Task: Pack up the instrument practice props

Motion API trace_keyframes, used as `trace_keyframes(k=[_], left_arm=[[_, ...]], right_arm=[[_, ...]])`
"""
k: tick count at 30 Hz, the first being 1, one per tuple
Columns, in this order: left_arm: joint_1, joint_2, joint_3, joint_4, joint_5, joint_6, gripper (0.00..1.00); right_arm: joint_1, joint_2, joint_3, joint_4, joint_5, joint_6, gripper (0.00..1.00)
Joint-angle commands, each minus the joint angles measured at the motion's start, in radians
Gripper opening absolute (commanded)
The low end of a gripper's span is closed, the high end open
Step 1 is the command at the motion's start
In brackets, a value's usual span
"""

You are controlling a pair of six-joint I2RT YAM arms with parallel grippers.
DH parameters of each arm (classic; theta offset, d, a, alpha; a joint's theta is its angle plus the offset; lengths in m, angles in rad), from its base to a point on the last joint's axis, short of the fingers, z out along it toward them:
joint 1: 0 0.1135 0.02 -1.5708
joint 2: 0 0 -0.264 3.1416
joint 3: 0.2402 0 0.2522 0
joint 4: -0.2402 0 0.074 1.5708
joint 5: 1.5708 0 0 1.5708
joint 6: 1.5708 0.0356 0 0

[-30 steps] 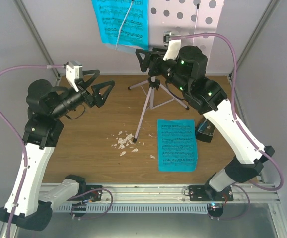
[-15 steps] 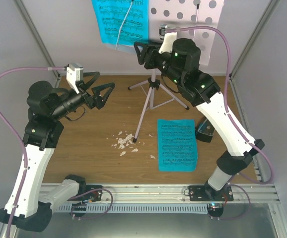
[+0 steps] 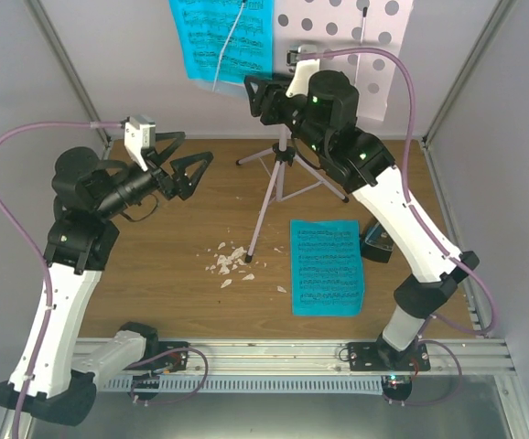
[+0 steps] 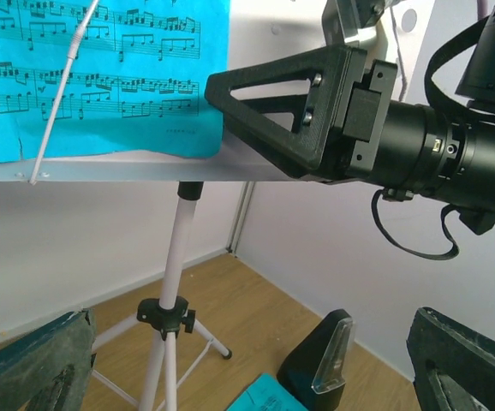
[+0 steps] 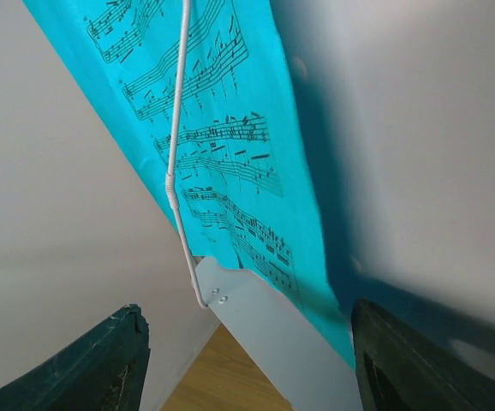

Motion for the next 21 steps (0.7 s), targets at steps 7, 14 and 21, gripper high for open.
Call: trace_keyframes(k=[7, 14, 21], left_arm=[[0.008, 0.090, 0.053, 0.118, 0.065, -0.033, 0.99], [0.011, 0.171, 0.137, 0.146, 0.023, -0.040, 0.99], [0.024, 0.291, 0.273, 0.182, -0.035, 0.001, 0.90]], right_arm=[[-0.008, 0.049, 0.060, 0.100, -0.015, -0.038, 0.54], [-0.008, 0.061, 0.074, 0.128, 0.004, -0.061, 0.38], [-0.009, 0.062, 0.079, 0.174, 0.035, -0.105, 0.33]])
